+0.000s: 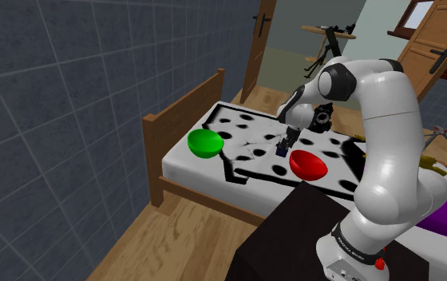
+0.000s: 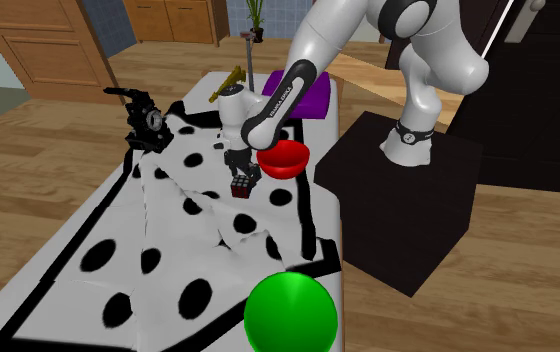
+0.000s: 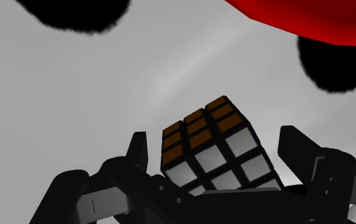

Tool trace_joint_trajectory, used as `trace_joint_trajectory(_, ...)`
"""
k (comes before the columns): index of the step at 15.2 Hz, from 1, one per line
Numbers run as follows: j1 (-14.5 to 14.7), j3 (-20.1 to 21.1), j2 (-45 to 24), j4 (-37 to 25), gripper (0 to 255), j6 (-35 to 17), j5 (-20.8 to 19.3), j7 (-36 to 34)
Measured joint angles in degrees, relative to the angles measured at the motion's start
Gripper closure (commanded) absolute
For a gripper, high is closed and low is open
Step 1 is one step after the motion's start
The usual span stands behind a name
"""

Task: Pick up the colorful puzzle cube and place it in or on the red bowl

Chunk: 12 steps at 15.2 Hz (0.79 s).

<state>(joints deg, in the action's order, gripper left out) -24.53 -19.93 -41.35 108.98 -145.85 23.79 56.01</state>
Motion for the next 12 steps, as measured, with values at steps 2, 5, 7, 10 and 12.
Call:
trace_joint_trajectory(2, 0.0, 0.0, 0.0, 0.0, 255, 0.0, 0.0, 0.0)
trace_joint_trajectory(5, 0.0, 0.0, 0.0, 0.0, 255, 0.0, 0.0, 0.0)
trace_joint_trajectory(7, 0.0, 0.0, 0.0, 0.0, 255, 0.0, 0.0, 0.0)
trace_joint_trajectory(10, 0.0, 0.0, 0.0, 0.0, 255, 0.0, 0.0, 0.0)
trace_joint_trajectory(12, 0.0, 0.0, 0.0, 0.0, 255, 0.0, 0.0, 0.0)
